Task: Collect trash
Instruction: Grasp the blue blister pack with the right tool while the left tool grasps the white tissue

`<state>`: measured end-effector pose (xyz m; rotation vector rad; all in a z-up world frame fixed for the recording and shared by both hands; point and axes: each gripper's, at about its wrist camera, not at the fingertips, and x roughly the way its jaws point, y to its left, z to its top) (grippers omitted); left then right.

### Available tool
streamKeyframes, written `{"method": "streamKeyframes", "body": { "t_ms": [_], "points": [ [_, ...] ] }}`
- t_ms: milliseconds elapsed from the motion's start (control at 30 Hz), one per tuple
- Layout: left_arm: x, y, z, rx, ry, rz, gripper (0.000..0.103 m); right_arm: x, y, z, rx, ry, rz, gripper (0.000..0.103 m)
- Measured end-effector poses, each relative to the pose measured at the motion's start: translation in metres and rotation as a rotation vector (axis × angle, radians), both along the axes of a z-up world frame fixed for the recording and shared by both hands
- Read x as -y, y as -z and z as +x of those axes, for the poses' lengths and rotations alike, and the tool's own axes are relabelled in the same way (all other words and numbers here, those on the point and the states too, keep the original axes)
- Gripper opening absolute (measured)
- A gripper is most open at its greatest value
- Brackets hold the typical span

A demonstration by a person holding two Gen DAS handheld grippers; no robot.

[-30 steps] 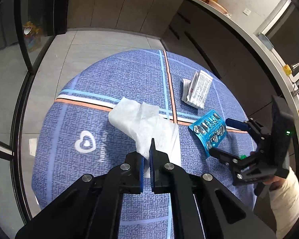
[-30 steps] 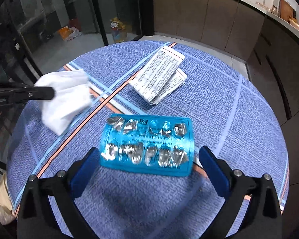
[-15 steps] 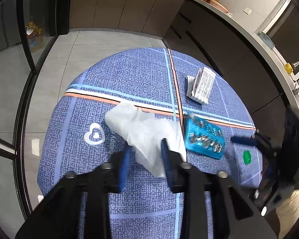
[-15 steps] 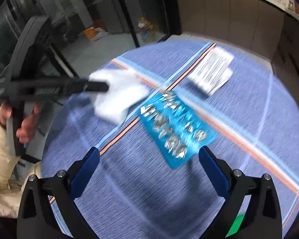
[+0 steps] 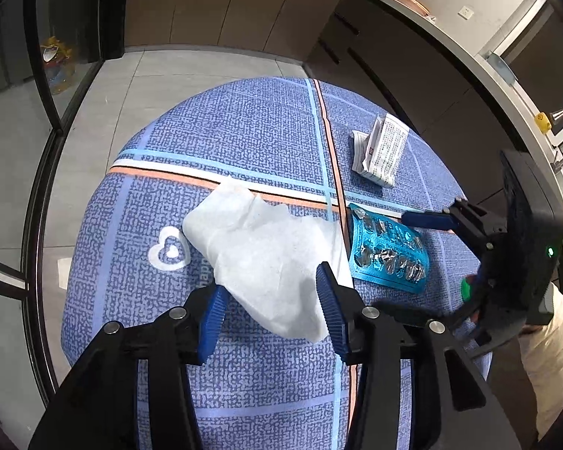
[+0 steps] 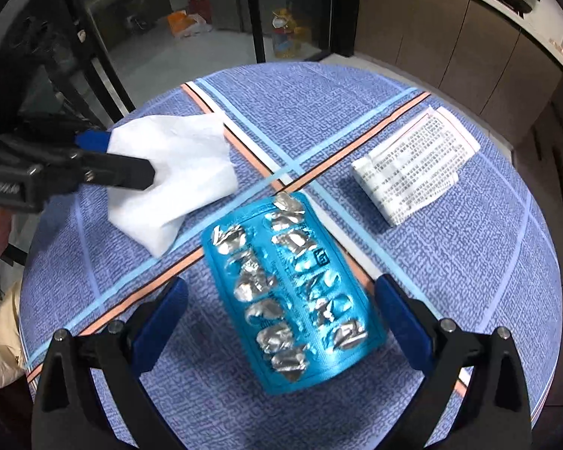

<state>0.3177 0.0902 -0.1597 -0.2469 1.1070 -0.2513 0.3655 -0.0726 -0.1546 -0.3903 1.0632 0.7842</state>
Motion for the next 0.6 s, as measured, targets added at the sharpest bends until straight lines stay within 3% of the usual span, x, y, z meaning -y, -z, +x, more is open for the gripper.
{"method": "streamKeyframes", "body": {
  "t_ms": [100, 167, 233, 500, 533, 567, 600],
  "points": [
    [-0.001, 0.002, 0.002, -0.01, 0.006, -0.011, 0.034, 0.004, 0.001, -0.013, 0.014, 0.008, -0.036, 0.094],
    [-0.002, 0.005, 0.004, -0.018, 0.002, -0.023, 0.034, 0.005, 0.0, -0.024, 0.036, 0.014, -0.029, 0.081],
    [-0.002, 0.007, 0.005, -0.023, -0.002, -0.026, 0.034, 0.005, -0.003, -0.028, 0.043, 0.029, -0.022, 0.077],
    [0.003, 0.009, 0.008, -0.026, -0.008, -0.028, 0.034, -0.013, 0.0, -0.015, 0.049, 0.102, -0.017, 0.079],
    [0.005, 0.009, 0.008, -0.02, -0.006, -0.019, 0.03, -0.013, 0.0, -0.015, 0.055, 0.114, -0.01, 0.067],
    [0.007, 0.009, 0.007, -0.014, -0.001, -0.005, 0.021, -0.013, -0.002, -0.015, 0.061, 0.128, 0.001, 0.066],
    [0.009, 0.011, 0.007, -0.017, 0.008, -0.005, 0.004, -0.016, -0.001, -0.015, 0.061, 0.146, -0.007, 0.066]
  ]
}}
